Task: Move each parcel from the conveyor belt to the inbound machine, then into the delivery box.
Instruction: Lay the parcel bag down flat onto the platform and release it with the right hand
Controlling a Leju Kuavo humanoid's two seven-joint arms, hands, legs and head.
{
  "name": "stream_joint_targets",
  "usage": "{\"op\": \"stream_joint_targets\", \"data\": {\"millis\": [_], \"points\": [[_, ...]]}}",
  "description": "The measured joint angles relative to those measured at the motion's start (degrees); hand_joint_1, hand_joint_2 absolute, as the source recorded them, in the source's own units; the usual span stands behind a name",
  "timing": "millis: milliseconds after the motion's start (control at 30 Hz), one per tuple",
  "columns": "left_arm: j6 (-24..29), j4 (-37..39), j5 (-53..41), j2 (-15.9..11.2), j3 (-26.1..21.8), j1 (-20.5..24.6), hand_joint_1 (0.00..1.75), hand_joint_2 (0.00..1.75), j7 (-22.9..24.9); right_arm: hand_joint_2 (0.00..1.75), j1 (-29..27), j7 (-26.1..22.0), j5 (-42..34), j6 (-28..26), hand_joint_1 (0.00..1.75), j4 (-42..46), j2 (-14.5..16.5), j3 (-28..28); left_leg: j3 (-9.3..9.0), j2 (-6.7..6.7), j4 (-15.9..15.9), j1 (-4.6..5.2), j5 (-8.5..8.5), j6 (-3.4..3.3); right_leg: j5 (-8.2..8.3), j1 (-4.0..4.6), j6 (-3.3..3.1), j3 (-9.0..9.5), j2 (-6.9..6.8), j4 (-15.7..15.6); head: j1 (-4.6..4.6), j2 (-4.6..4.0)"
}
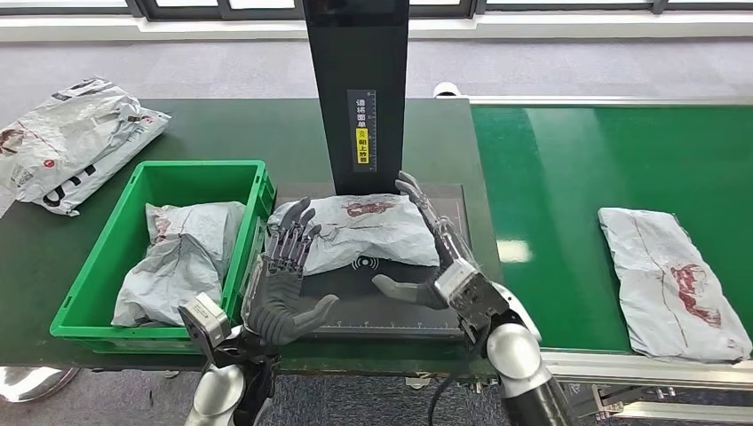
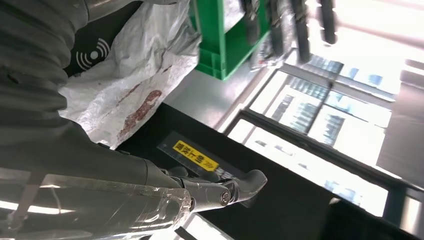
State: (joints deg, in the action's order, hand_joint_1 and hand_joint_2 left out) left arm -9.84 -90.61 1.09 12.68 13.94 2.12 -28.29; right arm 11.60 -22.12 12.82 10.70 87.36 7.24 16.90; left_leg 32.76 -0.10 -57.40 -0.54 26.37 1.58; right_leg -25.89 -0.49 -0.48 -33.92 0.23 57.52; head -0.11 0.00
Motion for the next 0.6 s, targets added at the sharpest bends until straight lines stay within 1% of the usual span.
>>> {"op": "stream_joint_targets", "data": {"millis": [200,267,300,367,433,500,567,600], "points": [[0.21,-0.15,-0.72,0.0,-0.78,-0.01,0.0,1.75,0.83,1.75,-8.86,-3.39,2.61,0.61,0.0,13.52,-1.78,-0.59,-0.02,-0.01,0.0,0.0,0.03,-0.02,-0.04,0.0,0.01,0.0,-0.02,-0.01,0.0,0.0],[1.74,0.22,-3.74,-0.03,-1.04,0.3,0.0,1.75,2.45,1.75,-11.87,-4.41,2.42,1.78,0.0,17.41,-1.93,-1.51,-0.02,-0.01,0.0,0.0,0.03,-0.02,-0.04,0.0,0.01,0.0,-0.02,-0.01,0.01,0.0],[3.4,0.65,-6.72,-0.07,-1.09,0.67,0.0,1.75,3.71,1.75,-13.2,-4.79,2.01,2.39,0.0,19.1,-1.95,-2.15,-0.02,0.0,0.0,0.0,0.04,-0.02,-0.04,0.0,0.01,0.0,-0.02,-0.01,0.01,0.0],[8.79,2.3,-15.97,-0.13,-1.05,1.99,0.0,1.75,6.86,1.75,-15.11,-4.95,0.71,3.01,0.0,21.36,-1.54,-3.9,-0.02,0.0,0.0,0.0,0.04,-0.02,-0.04,0.0,0.02,-0.01,-0.02,-0.02,0.01,0.0],[15.91,4.94,-28.11,-0.13,-0.95,4.03,0.0,1.75,10.68,1.75,-16.47,-4.44,-1.27,3.06,0.0,22.53,-0.44,-6.37,-0.03,0.0,0.0,0.01,0.04,-0.02,-0.02,0.0,0.02,0.0,-0.02,-0.02,0.01,0.0],[21.94,8.65,-41.56,-0.03,-0.58,6.87,0.0,1.75,15.76,1.75,-17.25,-3.63,-4.1,3.34,0.0,22.84,0.87,-9.03,-0.03,0.0,-0.01,0.01,0.0,-0.04,0.01,0.0,0.03,0.02,-0.02,-0.02,0.01,0.0],[24.32,13.56,-55.92,0.19,0.18,10.62,0.0,1.75,22.36,1.75,-17.39,-3.15,-7.06,4.38,0.0,22.41,1.94,-11.25,-0.03,-0.01,-0.02,0.03,-0.05,-0.09,0.05,0.0,0.06,0.05,-0.03,-0.02,0.01,0.0],[24.18,16.31,-62.23,0.36,0.56,12.63,0.0,1.75,25.32,1.75,-17.27,-3.09,-8.05,5.05,0.0,21.91,2.38,-12.13,-0.03,-0.01,-0.02,0.05,-0.09,-0.11,0.08,0.0,0.06,0.06,-0.04,-0.02,0.01,0.0]]}}
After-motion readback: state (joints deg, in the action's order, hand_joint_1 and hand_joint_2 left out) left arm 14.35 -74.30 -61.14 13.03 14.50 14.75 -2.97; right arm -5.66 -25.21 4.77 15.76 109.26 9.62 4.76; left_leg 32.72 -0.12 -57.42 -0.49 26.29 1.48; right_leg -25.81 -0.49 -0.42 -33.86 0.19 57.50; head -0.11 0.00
